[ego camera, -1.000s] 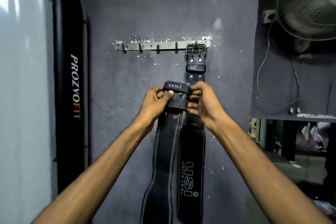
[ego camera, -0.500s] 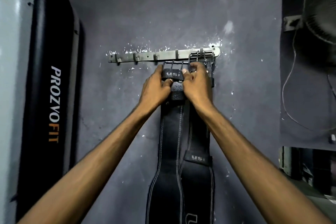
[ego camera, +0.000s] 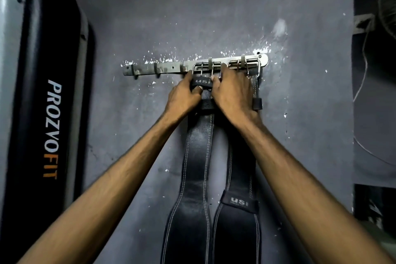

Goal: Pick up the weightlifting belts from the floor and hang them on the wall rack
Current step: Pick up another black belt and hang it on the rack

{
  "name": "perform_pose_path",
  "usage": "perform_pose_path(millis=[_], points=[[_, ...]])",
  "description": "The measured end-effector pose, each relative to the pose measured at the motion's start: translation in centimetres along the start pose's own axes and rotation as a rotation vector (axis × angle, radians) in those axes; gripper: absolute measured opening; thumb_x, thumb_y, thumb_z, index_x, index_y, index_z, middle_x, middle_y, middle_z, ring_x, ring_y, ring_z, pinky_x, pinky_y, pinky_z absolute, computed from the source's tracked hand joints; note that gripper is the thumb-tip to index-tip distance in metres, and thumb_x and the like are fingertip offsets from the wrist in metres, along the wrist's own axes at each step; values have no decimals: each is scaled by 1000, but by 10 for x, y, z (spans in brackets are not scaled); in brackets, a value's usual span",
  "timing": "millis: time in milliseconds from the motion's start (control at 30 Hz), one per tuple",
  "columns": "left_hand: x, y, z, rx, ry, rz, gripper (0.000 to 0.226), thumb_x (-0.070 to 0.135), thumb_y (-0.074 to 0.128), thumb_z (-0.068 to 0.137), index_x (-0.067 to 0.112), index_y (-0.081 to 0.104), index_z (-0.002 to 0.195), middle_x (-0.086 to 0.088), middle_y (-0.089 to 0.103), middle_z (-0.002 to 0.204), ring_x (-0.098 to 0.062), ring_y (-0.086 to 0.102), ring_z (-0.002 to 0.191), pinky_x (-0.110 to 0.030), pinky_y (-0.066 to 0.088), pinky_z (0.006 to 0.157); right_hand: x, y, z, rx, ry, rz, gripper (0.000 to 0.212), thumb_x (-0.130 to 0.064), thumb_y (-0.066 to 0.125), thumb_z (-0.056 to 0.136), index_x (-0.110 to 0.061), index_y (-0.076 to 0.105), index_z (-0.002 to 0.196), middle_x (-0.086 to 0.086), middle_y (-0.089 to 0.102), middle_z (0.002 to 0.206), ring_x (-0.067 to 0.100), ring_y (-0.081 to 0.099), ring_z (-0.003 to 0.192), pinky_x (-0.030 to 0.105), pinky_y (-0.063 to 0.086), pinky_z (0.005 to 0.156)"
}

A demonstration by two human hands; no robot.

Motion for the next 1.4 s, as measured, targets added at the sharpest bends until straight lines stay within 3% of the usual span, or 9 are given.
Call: perform_pose_path(millis=[200,300,433,767,867,1133,1233,1333,1400], points=[[-14,3,-18,-13,44,-45,52,32,55,95,25,44,146,-7,70,123,-32,66,106,-43,52,95,1,4,-22,2,6,83,30,-16,65,90,-10,66,119,9,75,98,31,70,92,36,57,77],[-14,-1,-38,-34,69,-64,39,31,49,100,20,51,137,-7,70,115,-29,66,100,-43,53,91,-6,5,-39,-26,-6,83,46,-15,64,88,-9,58,133,11,71,111,29,65,105,32,51,86],[-16,-13,-71,-80,133,20,47,28,53,99,11,46,142,-12,67,118,-27,64,102,-40,51,90,-19,4,-72,-83,4,71,59,-12,65,88,-5,49,144,15,58,132,30,53,123,30,42,102],[-87,-55,-223,-275,60,49,51,32,63,91,22,49,139,3,63,119,-14,66,79,-38,56,83,-56,15,-217,-269,115,148,49,-12,63,89,-12,55,137,8,57,133,25,61,116,36,51,99],[-130,-59,-298,-366,-44,17,50,28,66,88,22,52,136,4,63,117,-12,65,75,-33,56,81,-60,31,-296,-403,174,141,50,-13,64,89,-15,55,138,5,56,132,21,61,112,28,48,96],[-269,-52,-539,-595,-426,34,43,24,67,86,20,57,128,3,63,109,-18,65,67,-32,56,70,-50,78,-541,-770,326,169,40,-15,61,89,-16,60,129,6,60,121,24,65,89,39,54,79],[-317,-55,-648,-660,-642,29,41,19,65,85,16,59,126,1,66,102,-13,61,67,-27,53,71,-46,91,-652,-913,386,198,40,-17,60,88,-17,60,128,6,63,125,28,67,94,38,54,82],[-360,-66,-769,-705,-905,48,36,4,63,88,6,59,124,-2,65,97,0,52,67,-9,42,67,-48,95,-771,-1091,463,248,40,-18,61,88,-17,60,128,6,62,128,29,66,102,43,55,84],[-379,-77,-846,-736,-1021,70,34,1,63,88,9,61,121,1,64,93,-1,55,65,-16,43,66,-52,88,-846,-1156,521,272,39,-17,62,85,-17,62,124,6,64,124,29,69,100,44,56,84]])
Point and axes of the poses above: each hand's wrist, its own z-axis towards the middle knuckle, its own y-axis out of the palm, x = y × z, the point moved 9 cm from there along z, towards the middle knuckle
